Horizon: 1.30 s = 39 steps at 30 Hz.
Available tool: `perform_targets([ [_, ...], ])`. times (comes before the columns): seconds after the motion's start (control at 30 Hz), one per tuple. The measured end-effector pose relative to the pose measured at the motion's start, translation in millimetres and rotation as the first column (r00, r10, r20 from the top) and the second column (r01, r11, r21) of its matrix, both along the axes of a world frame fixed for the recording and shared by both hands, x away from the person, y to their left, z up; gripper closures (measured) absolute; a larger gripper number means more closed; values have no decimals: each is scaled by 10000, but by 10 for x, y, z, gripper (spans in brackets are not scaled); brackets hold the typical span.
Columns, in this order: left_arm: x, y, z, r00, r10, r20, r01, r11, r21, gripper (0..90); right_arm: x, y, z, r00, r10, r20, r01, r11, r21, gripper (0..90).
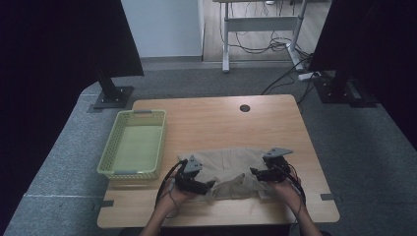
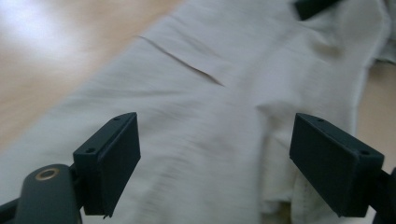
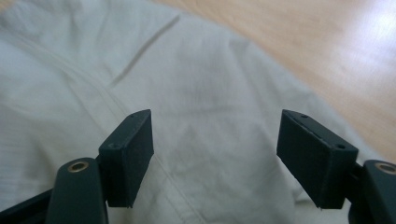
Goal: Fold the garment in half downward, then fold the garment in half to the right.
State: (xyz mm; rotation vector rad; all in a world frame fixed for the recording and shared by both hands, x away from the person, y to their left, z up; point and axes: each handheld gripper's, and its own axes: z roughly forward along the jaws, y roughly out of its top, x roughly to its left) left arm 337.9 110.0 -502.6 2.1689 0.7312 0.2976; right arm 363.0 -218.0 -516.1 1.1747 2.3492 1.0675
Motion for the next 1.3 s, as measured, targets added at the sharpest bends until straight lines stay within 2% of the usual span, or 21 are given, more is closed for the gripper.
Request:
perform_targets([
  [0.03, -107, -40, -29, 9988, -435, -220, 437, 9990, 66, 161, -18, -4, -25, 10000, 8, -57, -8, 10000, -7, 259],
  [0.07, -107, -40, -29, 9988, -435, -220, 437, 9990, 66, 160, -41, -9, -46, 10000, 38, -89, -38, 10000, -16, 256],
  [0.1, -197, -67, -69, 9954, -849, -451, 861, 9959, 260, 160, -69, -15, -61, 9999, 55, -99, -55, 10000, -60, 251],
  [0.13, -233, -77, -91, 9938, -984, -518, 1003, 9943, 365, 158, -100, -26, -72, 9999, 75, -85, -76, 9999, -112, 247],
  [0.23, -282, -70, -143, 9921, -1097, -609, 1136, 9914, 655, 158, -209, -71, -99, 9999, 105, 52, -103, 9997, -235, 236],
  [0.33, -281, -40, -169, 9920, -1032, -727, 1077, 9923, 611, 159, -304, -132, -151, 9999, -10, 116, 15, 9993, -386, 216],
  [0.43, -267, 27, -159, 9939, -804, -761, 834, 9958, 379, 158, -352, -164, -279, 10000, -8, -74, 2, 9964, -852, 182],
  [0.47, -250, 67, -121, 9964, -504, -677, 515, 9986, 145, 153, -354, -181, -319, 9999, -94, -139, 85, 9982, -594, 168],
  [0.5, -235, 88, -96, 9978, -287, -606, 294, 9995, 97, 137, -351, -203, -341, 9996, -182, -234, 175, 9994, -285, 164],
  [0.57, -192, 137, -49, 9984, 333, -461, -332, 9994, 25, 112, -351, -216, -345, 9998, -106, -193, 101, 9995, -305, 156],
  [0.6, -162, 164, -29, 9965, 727, -402, -726, 9974, 37, 102, -349, -217, -348, 9998, -108, -180, 103, 9995, -309, 147],
  [0.67, -93, 222, -5, 9885, 1465, -368, -1461, 9892, 134, 85, -348, -217, -358, 9998, -161, -125, 157, 9995, -267, 135],
  [0.8, 46, 325, -49, 9617, 2656, -684, -2651, 9641, 162, 66, -352, -218, -366, 9998, -204, -69, 202, 9995, -225, 127],
  [0.97, 169, 357, -252, 9327, 3536, -718, -3470, 9336, 892, 68, -357, -223, -373, 9998, -212, -12, 211, 9996, -188, 126],
  [1.0, 169, 357, -252, 9327, 3536, -718, -3470, 9336, 892, 69, -357, -223, -373, 9998, -212, -12, 211, 9996, -188, 126],
  [1.03, 197, 363, -306, 9260, 3705, -728, -3628, 9265, 1000, 69, -357, -223, -373, 9998, -210, -13, 210, 9996, -189, 126],
  [1.07, 215, 363, -338, 9222, 3792, -761, -3706, 9226, 1070, 68, -356, -223, -373, 9998, -207, -12, 207, 9996, -188, 126],
  [1.13, 242, 353, -408, 9204, 3823, -820, -3715, 9204, 1217, 60, -356, -223, -373, 9998, -205, -15, 205, 9996, -185, 125],
  [1.17, 244, 345, -439, 9219, 3817, -661, -3721, 9200, 1231, 40, -356, -223, -373, 9998, -201, -15, 201, 9996, -185, 125],
  [1.23, 245, 348, -454, 9233, 3800, -555, -3727, 9215, 1093, 19, -356, -224, -373, 9998, -192, -15, 192, 9996, -184, 125],
  [1.3, 246, 361, -467, 9276, 3705, -482, -3648, 9259, 979, 17, -355, -225, -373, 9998, -180, -15, 180, 9997, -185, 125],
])
